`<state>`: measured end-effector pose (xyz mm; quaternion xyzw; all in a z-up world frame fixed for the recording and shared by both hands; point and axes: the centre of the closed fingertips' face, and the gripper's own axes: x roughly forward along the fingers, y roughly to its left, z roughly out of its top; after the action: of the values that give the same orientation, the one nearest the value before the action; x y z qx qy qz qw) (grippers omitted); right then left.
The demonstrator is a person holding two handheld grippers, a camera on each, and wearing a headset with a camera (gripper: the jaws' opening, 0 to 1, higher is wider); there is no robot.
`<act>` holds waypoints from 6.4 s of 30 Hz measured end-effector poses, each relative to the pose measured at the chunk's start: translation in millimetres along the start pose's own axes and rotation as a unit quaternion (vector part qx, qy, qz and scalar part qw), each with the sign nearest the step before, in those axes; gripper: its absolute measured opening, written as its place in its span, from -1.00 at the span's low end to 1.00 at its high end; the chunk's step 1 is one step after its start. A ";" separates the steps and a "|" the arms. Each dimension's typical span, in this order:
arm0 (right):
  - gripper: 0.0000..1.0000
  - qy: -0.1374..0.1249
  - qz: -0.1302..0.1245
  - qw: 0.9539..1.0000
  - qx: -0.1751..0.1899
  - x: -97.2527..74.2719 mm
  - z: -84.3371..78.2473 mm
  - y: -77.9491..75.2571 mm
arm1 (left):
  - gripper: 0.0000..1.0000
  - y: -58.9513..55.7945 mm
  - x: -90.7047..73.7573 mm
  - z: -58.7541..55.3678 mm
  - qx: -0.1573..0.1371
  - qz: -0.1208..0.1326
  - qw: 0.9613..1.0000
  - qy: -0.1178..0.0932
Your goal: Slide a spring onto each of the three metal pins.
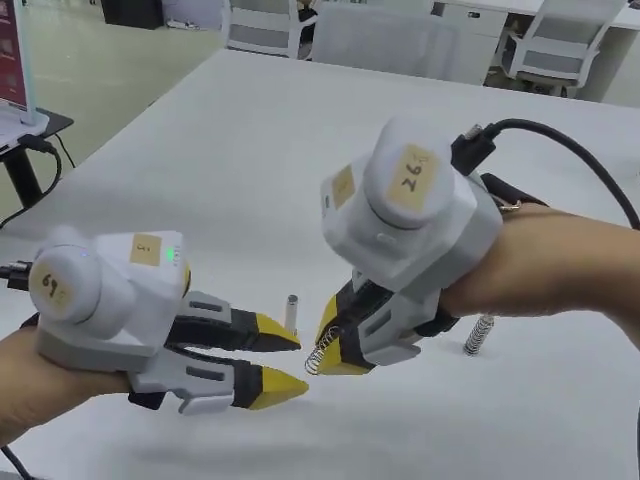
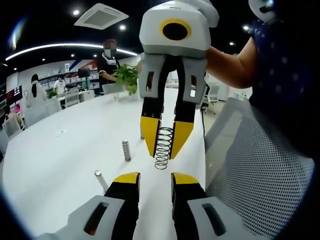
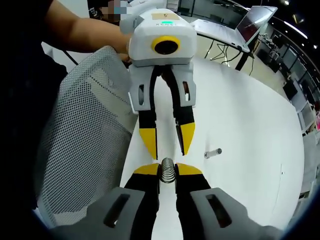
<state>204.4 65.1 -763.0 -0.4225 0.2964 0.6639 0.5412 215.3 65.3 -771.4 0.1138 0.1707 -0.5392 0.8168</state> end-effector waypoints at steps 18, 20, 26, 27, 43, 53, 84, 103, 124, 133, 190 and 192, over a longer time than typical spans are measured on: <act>-0.83 0.005 0.001 1.000 0.007 1.7 -6.8 -3.6 | -0.32 11.4 -13.8 -9.6 -0.041 0.052 0.998 -0.008; -0.83 0.005 0.001 1.000 0.006 1.5 -7.1 -4.5 | -0.29 11.9 -15.6 -11.3 -0.046 0.059 0.997 -0.009; -0.83 0.006 0.002 1.000 0.006 0.9 -8.7 -5.6 | -0.21 12.6 -21.2 -16.6 -0.058 0.076 0.995 -0.012; -0.83 0.007 0.002 1.000 0.006 0.8 -9.1 -6.0 | -0.20 12.5 -22.0 -16.9 -0.059 0.078 0.995 -0.013; -0.83 0.024 0.002 1.000 0.000 2.1 -15.8 -23.3 | -0.13 11.4 -27.3 -23.9 -0.073 0.097 0.992 -0.016; -0.83 0.030 -0.009 1.000 -0.002 2.8 -10.8 -44.9 | -0.11 12.4 -28.7 -21.9 -0.074 0.104 0.992 -0.021; -0.82 0.062 -0.028 0.997 -0.022 29.6 3.6 -95.5 | -0.11 15.2 -33.0 -23.4 -0.068 0.112 0.991 -0.023; -0.82 0.079 -0.014 0.997 -0.018 43.0 -3.5 -100.2 | -0.12 15.3 -32.3 -22.7 -0.068 0.113 0.991 -0.025; -0.82 0.102 0.008 0.995 -0.009 69.2 -13.9 -88.4 | -0.14 13.7 -32.4 -21.5 -0.067 0.115 0.991 -0.022; -0.82 0.106 0.011 0.994 -0.006 80.8 -19.6 -86.3 | -0.14 13.5 -31.7 -23.3 -0.067 0.113 0.991 -0.018; -0.44 0.053 -0.013 0.998 0.045 65.5 -30.2 -73.6 | -0.13 18.1 -29.6 -27.2 -0.069 0.113 0.991 -0.012; -0.44 0.048 -0.017 0.998 0.048 62.2 -31.0 -71.4 | -0.13 18.9 -29.1 -27.1 -0.070 0.113 0.991 -0.012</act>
<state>277.5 84.8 -827.8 -0.4318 0.3464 0.6187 0.5575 218.1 107.2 -784.5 0.0684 0.1837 -0.4316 0.8805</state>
